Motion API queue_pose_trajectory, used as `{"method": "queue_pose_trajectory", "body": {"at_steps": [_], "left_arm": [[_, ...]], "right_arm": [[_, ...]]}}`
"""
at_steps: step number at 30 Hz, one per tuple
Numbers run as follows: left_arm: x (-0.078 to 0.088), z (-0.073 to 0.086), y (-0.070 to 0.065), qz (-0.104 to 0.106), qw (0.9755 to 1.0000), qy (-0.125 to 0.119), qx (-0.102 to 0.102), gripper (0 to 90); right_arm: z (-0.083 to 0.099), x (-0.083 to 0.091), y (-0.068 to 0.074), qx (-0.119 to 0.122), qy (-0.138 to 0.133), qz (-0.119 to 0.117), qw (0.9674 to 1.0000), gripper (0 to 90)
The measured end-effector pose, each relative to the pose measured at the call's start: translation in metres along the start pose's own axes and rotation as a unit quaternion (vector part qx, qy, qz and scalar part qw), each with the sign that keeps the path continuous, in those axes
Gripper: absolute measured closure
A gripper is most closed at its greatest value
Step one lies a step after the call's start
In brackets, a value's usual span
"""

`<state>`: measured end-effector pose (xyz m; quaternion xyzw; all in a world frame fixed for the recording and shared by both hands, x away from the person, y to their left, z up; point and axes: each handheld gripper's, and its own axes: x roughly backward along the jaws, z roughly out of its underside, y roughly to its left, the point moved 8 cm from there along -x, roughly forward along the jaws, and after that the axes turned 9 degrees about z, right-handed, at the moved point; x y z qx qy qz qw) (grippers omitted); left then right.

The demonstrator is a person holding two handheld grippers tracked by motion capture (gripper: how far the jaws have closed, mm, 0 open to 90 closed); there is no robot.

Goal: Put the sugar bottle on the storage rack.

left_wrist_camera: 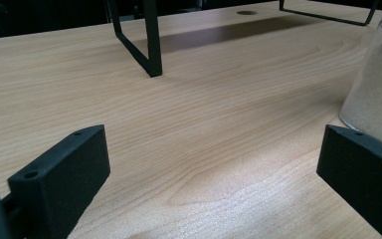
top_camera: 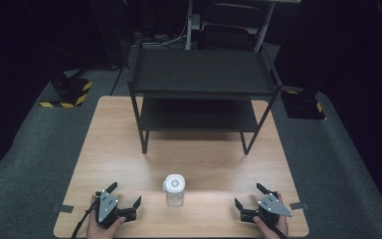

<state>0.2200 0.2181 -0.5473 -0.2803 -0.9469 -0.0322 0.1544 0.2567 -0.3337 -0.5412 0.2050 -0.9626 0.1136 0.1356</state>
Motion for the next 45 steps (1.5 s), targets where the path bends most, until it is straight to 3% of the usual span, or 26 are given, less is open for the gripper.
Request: {"method": "queue_pose_trajectory", "body": {"at_steps": [7, 11, 20, 25, 32, 38, 45], "left_arm": [[-0.001, 0.000, 0.000, 0.000, 1.0000, -0.001, 0.000, 0.5], [0.000, 0.001, -0.002, 0.000, 1.0000, -0.003, -0.005, 0.5], [0.001, 0.001, -0.002, -0.003, 1.0000, -0.004, -0.004, 0.5], [0.002, -0.001, -0.004, 0.000, 0.9999, -0.012, 0.007, 0.5], [0.007, -0.019, -0.022, 0.002, 0.9990, -0.044, 0.003, 0.5], [0.011, -0.040, -0.036, 0.019, 0.9979, -0.062, 0.003, 0.5], [0.009, -0.045, -0.050, 0.022, 0.9972, -0.071, 0.008, 0.5]], "right_arm": [[0.002, 0.001, -0.003, -0.019, -0.004, -0.004, 0.9998, 0.4], [0.002, 0.001, -0.002, -0.009, -0.004, -0.006, 0.9999, 0.4], [0.002, 0.001, -0.003, -0.012, -0.003, -0.008, 0.9999, 0.4], [0.002, 0.001, -0.004, -0.013, -0.004, -0.009, 0.9999, 0.4], [0.002, 0.001, -0.004, -0.018, -0.006, -0.008, 0.9998, 0.4], [0.002, 0.001, -0.004, -0.019, -0.006, -0.009, 0.9998, 0.4], [0.002, 0.001, -0.004, -0.020, -0.006, -0.009, 0.9997, 0.4]]}}
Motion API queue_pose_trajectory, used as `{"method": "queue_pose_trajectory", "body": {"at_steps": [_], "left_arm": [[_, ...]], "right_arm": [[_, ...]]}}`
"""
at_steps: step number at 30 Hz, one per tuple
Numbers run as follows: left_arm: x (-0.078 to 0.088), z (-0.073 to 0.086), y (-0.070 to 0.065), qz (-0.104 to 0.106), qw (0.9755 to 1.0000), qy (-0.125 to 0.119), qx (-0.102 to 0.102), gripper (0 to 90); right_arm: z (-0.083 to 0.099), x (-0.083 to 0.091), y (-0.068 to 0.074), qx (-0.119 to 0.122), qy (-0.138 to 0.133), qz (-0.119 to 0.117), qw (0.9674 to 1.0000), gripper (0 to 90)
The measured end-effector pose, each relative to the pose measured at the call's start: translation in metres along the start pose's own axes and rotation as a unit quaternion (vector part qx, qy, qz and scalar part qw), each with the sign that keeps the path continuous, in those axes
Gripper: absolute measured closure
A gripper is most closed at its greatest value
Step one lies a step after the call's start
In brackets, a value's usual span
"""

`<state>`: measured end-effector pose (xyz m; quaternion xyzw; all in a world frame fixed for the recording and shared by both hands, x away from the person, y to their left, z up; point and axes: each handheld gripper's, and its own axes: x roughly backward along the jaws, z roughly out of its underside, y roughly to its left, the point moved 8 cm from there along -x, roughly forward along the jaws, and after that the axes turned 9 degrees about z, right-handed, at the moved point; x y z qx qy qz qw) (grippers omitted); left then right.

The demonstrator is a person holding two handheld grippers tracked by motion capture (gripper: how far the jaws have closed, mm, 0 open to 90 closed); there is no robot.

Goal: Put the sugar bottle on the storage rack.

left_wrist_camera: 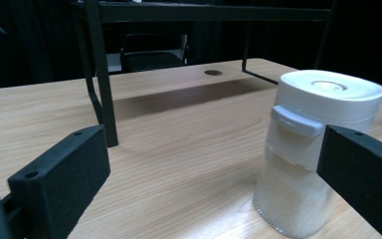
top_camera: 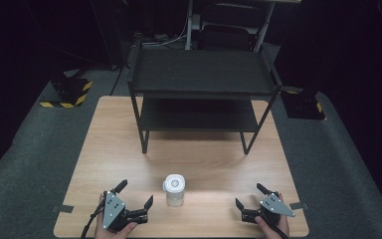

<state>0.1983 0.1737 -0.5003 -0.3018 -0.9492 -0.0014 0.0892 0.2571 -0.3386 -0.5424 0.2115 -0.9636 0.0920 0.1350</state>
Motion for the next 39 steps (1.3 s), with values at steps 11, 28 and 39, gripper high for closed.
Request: {"method": "queue_pose_trajectory", "body": {"at_steps": [11, 28, 39], "left_arm": [[-0.021, 0.015, -0.041, 0.005, 1.0000, -0.007, 0.001, 0.5], [-0.063, 0.027, -0.076, 0.000, 1.0000, 0.000, 0.004, 1.4], [-0.081, 0.026, -0.087, -0.037, 0.9993, 0.005, 0.009, 8.6]], "right_arm": [[0.001, 0.000, 0.000, -0.001, -0.002, 0.000, 1.0000, 0.4], [0.002, 0.001, -0.001, -0.001, -0.007, -0.003, 1.0000, 0.4], [0.002, 0.001, -0.002, -0.001, -0.009, -0.005, 0.9999, 0.4]]}}
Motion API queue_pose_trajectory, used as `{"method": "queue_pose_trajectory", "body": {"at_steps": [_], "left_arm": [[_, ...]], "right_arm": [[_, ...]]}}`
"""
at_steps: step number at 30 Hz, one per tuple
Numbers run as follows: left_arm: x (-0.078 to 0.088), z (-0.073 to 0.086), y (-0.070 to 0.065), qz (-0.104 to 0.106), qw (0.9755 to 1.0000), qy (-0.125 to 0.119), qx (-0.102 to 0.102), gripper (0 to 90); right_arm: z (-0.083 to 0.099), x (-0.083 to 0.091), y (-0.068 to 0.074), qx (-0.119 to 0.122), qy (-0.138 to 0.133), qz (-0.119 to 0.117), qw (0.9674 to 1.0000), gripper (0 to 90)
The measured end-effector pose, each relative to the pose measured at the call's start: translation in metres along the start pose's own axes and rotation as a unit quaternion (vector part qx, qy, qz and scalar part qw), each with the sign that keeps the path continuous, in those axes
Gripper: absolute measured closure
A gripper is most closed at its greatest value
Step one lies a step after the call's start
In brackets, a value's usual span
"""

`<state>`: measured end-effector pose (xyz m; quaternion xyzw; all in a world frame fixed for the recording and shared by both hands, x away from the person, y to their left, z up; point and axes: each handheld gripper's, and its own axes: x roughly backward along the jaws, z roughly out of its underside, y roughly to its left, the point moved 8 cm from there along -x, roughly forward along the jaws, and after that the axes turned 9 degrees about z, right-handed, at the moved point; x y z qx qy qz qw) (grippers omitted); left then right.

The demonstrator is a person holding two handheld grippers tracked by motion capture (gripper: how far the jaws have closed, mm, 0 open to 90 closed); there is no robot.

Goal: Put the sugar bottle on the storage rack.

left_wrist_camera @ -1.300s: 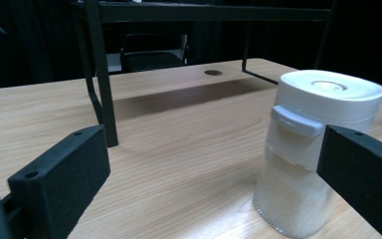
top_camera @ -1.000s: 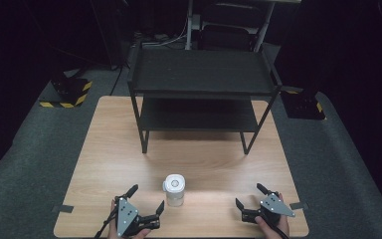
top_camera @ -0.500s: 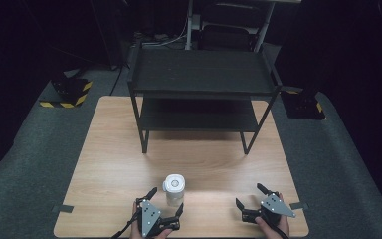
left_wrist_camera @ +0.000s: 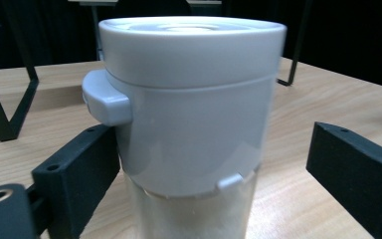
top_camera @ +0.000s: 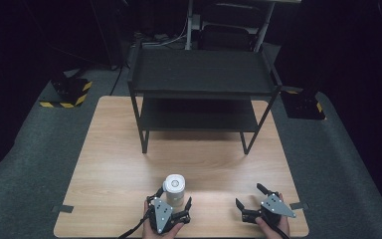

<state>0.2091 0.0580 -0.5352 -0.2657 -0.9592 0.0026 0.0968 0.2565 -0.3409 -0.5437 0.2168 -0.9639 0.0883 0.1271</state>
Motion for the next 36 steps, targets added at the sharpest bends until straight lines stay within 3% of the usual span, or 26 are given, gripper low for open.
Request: {"method": "queue_pose_trajectory", "body": {"at_steps": [5, 13, 22, 36], "left_arm": [[-0.005, 0.001, -0.003, -0.019, 0.9998, -0.011, -0.002, 16.2], [-0.005, -0.001, 0.002, -0.022, 0.9996, -0.017, -0.001, 27.4], [-0.002, -0.002, 0.013, 0.001, 0.9998, -0.014, -0.011, 27.8], [0.000, -0.007, 0.040, 0.038, 0.9989, -0.002, -0.027, 27.9]], "right_arm": [[0.000, 0.000, 0.000, 0.000, -0.001, 0.000, 1.0000, 0.4], [0.000, 0.000, 0.000, -0.001, -0.001, -0.001, 1.0000, 0.4], [0.000, 0.000, 0.000, 0.000, -0.002, 0.000, 1.0000, 0.4], [0.000, 0.000, 0.001, 0.000, -0.001, 0.002, 1.0000, 0.4]]}}
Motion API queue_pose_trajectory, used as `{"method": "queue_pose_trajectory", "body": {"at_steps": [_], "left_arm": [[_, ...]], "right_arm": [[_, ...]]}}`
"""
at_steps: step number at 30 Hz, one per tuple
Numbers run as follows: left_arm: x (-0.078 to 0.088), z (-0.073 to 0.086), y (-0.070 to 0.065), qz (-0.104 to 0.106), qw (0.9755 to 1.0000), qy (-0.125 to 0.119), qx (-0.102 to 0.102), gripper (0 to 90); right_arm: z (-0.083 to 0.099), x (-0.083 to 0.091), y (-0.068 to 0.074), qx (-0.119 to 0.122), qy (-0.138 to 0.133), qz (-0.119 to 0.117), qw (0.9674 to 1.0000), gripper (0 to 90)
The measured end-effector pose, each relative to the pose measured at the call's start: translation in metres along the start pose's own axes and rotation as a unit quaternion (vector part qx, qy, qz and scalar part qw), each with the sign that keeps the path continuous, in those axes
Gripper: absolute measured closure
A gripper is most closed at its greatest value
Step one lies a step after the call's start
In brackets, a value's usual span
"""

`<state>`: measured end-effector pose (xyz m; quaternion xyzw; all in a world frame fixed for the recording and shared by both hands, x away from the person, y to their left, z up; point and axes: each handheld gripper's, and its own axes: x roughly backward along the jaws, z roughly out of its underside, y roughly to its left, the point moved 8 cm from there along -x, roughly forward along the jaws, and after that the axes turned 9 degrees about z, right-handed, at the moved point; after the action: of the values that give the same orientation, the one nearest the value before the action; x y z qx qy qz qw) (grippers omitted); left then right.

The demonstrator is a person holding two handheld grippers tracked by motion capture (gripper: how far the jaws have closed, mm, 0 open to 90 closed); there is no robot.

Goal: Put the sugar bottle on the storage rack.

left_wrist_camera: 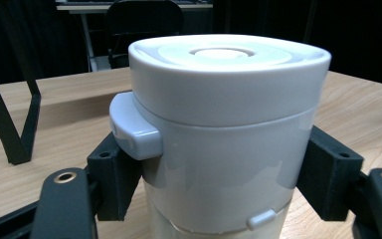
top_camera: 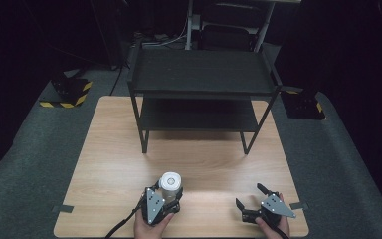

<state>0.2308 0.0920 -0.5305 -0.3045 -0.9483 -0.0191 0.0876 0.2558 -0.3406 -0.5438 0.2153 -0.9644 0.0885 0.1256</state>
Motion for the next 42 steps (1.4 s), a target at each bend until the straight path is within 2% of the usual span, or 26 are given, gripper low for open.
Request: {"method": "queue_pose_trajectory", "body": {"at_steps": [5, 10, 16, 21, 22, 25, 33, 37, 39, 42], "left_arm": [[0.001, -0.004, 0.008, 0.005, 1.0000, -0.004, 0.004, 27.9], [0.002, -0.012, 0.014, 0.001, 1.0000, -0.009, 0.002, 27.9], [0.002, -0.029, 0.023, -0.005, 0.9998, -0.019, 0.002, 27.9], [0.003, -0.049, 0.032, -0.014, 0.9994, -0.030, 0.007, 27.9], [0.002, -0.057, 0.035, -0.015, 0.9993, -0.034, 0.006, 27.9], [0.002, -0.064, 0.037, -0.015, 0.9992, -0.037, 0.008, 27.9], [-0.007, -0.098, 0.043, -0.008, 0.9991, -0.040, 0.012, 28.0], [-0.012, -0.112, 0.047, -0.002, 0.9989, -0.038, 0.028, 27.9], [-0.015, -0.119, 0.047, -0.005, 0.9991, -0.037, 0.022, 28.0], [-0.019, -0.128, 0.049, -0.002, 0.9990, -0.036, 0.026, 28.0]], "right_arm": [[0.000, 0.000, 0.000, 0.000, -0.001, 0.000, 1.0000, 0.4], [0.000, 0.000, 0.000, -0.001, -0.002, 0.000, 1.0000, 0.4], [0.000, 0.000, 0.000, -0.001, -0.002, -0.001, 1.0000, 0.4], [0.000, 0.000, 0.000, -0.001, -0.002, -0.001, 1.0000, 0.4], [0.000, 0.000, 0.000, -0.001, -0.002, -0.001, 1.0000, 0.4], [0.000, 0.000, 0.000, -0.002, -0.001, 0.000, 1.0000, 0.4], [0.000, 0.000, 0.000, -0.001, -0.002, 0.000, 1.0000, 0.4], [0.001, 0.000, -0.001, -0.001, -0.002, -0.001, 1.0000, 0.4], [0.001, 0.000, -0.001, -0.002, -0.003, -0.001, 1.0000, 0.4], [0.001, 0.000, -0.001, -0.002, -0.003, -0.001, 1.0000, 0.4]]}}
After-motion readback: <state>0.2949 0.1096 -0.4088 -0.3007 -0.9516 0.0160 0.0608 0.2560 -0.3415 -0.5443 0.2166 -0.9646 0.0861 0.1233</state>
